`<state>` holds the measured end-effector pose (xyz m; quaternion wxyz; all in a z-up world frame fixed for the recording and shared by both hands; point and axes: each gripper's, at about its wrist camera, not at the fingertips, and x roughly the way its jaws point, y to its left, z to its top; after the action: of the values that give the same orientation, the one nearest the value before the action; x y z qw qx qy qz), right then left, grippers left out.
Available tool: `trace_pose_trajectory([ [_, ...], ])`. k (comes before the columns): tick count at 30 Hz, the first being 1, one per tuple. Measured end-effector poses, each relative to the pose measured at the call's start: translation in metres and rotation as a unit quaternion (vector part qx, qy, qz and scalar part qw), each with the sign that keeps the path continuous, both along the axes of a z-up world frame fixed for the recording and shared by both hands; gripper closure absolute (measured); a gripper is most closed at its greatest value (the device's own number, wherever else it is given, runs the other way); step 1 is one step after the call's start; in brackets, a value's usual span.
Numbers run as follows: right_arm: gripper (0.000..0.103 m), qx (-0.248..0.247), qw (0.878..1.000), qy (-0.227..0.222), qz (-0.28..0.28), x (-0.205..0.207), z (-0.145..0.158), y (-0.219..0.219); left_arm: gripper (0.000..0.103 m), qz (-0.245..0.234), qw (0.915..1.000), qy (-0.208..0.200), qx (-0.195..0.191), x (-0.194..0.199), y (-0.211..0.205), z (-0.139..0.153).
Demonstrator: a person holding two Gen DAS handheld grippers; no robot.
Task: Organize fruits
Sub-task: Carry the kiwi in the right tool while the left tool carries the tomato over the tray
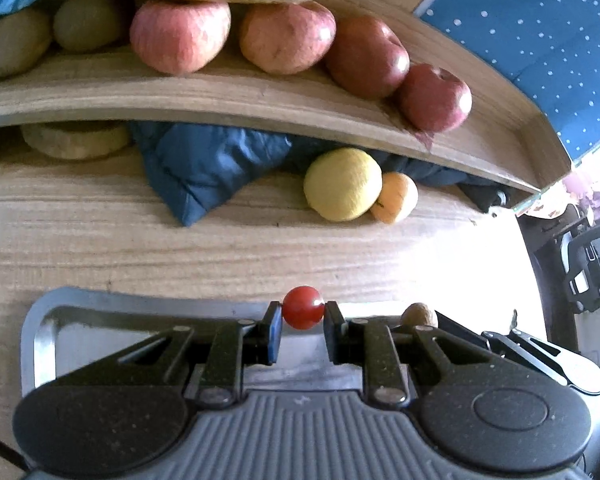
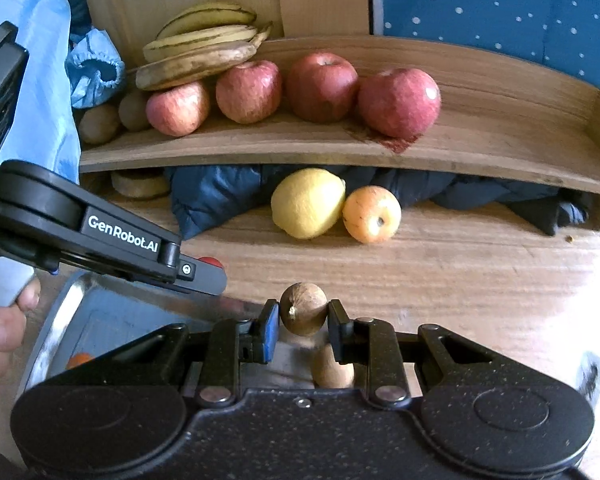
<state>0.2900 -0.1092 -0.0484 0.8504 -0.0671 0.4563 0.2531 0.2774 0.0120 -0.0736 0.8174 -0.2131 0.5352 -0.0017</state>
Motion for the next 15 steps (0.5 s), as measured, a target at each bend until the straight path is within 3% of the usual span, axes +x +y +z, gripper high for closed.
trace_pose_trajectory([
  [15, 0.075, -0.002, 1.000, 0.003, -0.001, -0.034, 0.005, -0.023, 0.079, -0.010, 0.9999, 0.008, -0.002, -0.025, -0.021, -0.004],
])
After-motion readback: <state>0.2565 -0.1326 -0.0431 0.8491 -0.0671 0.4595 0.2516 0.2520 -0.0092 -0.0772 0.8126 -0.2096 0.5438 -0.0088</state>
